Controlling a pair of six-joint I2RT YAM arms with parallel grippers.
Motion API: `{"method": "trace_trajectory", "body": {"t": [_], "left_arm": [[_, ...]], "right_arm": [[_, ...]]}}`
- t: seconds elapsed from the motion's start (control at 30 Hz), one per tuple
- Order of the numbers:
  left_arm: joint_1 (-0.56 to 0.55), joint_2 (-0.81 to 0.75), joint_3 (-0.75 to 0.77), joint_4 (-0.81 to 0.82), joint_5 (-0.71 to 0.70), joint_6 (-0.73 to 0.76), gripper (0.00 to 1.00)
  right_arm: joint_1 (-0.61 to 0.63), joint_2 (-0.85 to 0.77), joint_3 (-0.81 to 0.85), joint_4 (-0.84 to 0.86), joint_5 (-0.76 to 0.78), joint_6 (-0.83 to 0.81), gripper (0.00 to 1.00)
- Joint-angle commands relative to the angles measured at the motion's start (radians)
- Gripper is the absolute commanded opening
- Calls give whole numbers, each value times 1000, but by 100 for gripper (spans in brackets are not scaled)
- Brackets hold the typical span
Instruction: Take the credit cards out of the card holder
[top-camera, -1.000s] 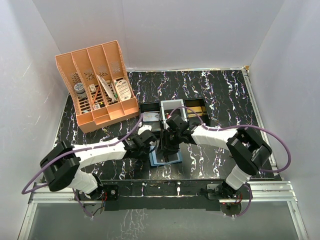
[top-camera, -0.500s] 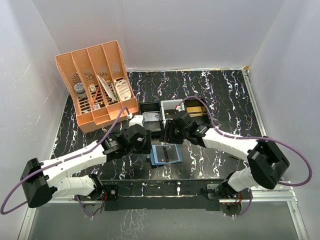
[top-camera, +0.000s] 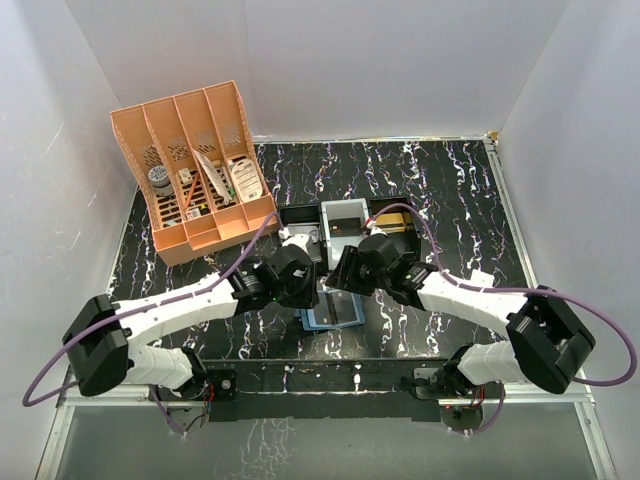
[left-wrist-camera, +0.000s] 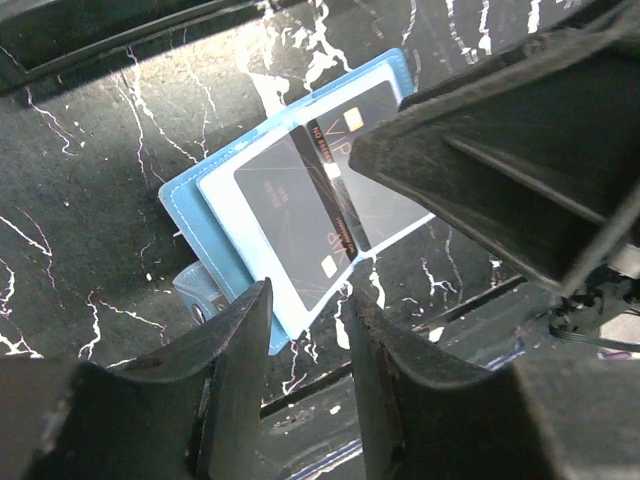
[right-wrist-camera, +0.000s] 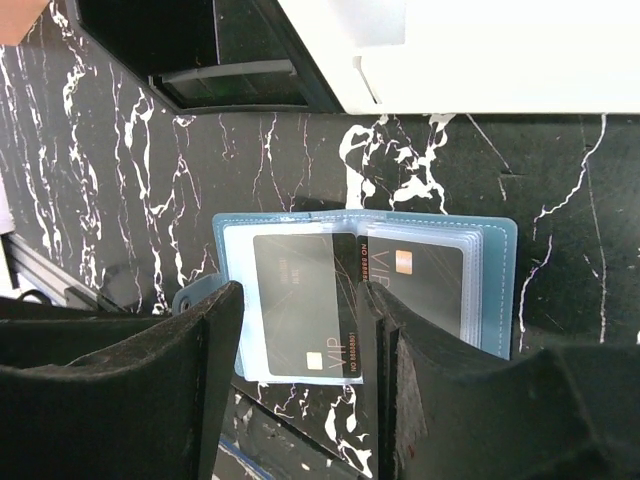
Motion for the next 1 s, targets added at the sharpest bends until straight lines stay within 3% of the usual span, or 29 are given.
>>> {"method": "trace_trajectory", "body": {"t": [0.0, 0.07, 0.17, 0.4, 0.53, 0.63, 0.97], "left_arm": [[8, 42, 15, 58, 29, -49, 31], [7, 80, 7, 83, 48, -52, 24], [8, 151, 42, -3, -16, -62, 17], [9, 201, -60, 65, -37, -43, 5], [9, 302, -20, 6, -96, -10, 0], [9, 341, -12, -9, -95, -2, 0], [9, 314, -65, -2, -81, -26, 0]], "right_arm": [[-22, -13, -39, 152, -92, 67, 47], [-28, 15, -43, 168, -131, 78, 45], [-31, 55, -22, 166, -177, 70, 42], [-31, 150, -7, 173, -248, 50, 40], [-31, 192, -10, 135, -239, 56, 40], [-31, 189, -17, 79, -204, 43, 42], [-32, 181, -83, 195, -282, 81, 37]]}}
